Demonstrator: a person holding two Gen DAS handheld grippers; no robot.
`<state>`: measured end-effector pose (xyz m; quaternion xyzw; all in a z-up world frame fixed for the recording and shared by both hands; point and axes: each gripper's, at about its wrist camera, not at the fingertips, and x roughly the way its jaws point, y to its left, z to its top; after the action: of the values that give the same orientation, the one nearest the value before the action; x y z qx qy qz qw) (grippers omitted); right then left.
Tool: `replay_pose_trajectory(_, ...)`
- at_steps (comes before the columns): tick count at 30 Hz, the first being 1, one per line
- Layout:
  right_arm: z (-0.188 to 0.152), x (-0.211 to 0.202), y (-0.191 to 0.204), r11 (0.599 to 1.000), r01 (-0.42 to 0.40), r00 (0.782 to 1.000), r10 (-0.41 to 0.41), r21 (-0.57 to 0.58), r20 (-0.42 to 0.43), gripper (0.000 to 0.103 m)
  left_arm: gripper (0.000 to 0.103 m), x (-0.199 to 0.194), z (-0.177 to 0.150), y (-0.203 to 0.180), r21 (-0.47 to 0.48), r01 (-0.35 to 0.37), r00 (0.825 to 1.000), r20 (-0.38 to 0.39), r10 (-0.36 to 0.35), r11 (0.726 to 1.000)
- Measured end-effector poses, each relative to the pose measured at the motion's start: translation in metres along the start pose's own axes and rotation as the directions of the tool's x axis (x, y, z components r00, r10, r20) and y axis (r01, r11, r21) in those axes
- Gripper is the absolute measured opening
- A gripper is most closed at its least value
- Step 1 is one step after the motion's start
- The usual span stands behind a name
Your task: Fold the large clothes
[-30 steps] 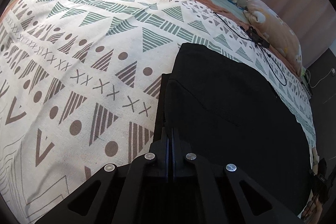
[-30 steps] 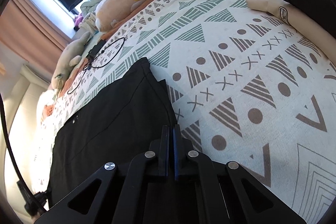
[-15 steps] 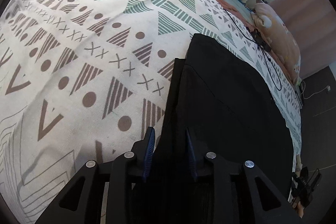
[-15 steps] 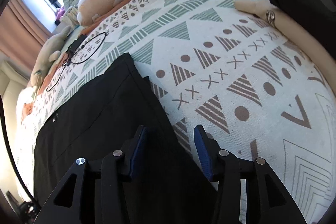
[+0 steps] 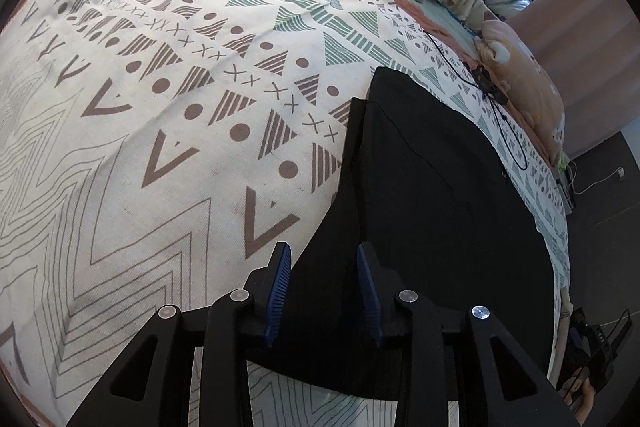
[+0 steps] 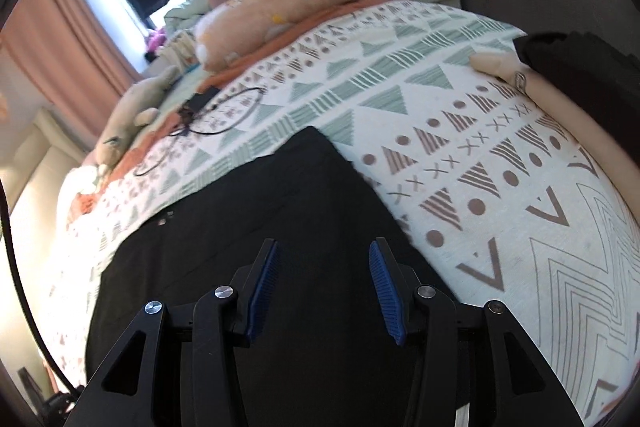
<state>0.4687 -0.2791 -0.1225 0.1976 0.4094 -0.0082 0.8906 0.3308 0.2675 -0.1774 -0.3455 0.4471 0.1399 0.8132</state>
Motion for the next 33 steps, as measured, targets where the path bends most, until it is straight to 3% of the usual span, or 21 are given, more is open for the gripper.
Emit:
replay_pose_trajectory(5, -0.021, 0.0, 0.019, 0.997, -0.061, 0.997, 0.058, -0.056, -0.044, 0.047, 0.036, -0.012, -0.018, 0.024, -0.076, 0.112, 0.993, -0.026, -0.114, 0.991)
replay_pose_trajectory(11, -0.053, -0.004, 0.04, 0.986, -0.128, 0.987, 0.116, -0.109, -0.109, 0.047, 0.036, -0.031, -0.037, 0.052, -0.13, 0.156, 0.987, -0.021, -0.16, 0.979)
replay_pose_trajectory(20, -0.118, -0.011, 0.08, 0.949, -0.209, 0.964, 0.159, -0.236, -0.214, 0.047, 0.036, -0.034, -0.057, 0.054, -0.12, 0.157, 0.986, -0.039, -0.163, 0.98)
replay_pose_trajectory(25, -0.147, -0.012, 0.102, 0.918, -0.273, 0.94, 0.19, -0.289, -0.284, 0.047, 0.036, -0.023, -0.056, 0.052, -0.154, 0.173, 0.982, -0.049, -0.183, 0.973)
replay_pose_trajectory(31, -0.17, -0.015, 0.129, 0.864, -0.283, 0.944, 0.173, -0.417, -0.281, 0.046, 0.036, -0.009, -0.057, 0.04, -0.15, 0.187, 0.976, -0.086, -0.201, 0.971)
replay_pose_trajectory(33, -0.176, -0.011, 0.133, 0.852, -0.273, 0.945, 0.152, -0.446, -0.289, 0.047, 0.042, -0.006, -0.058, 0.039, -0.154, 0.191, 0.974, -0.094, -0.207, 0.969)
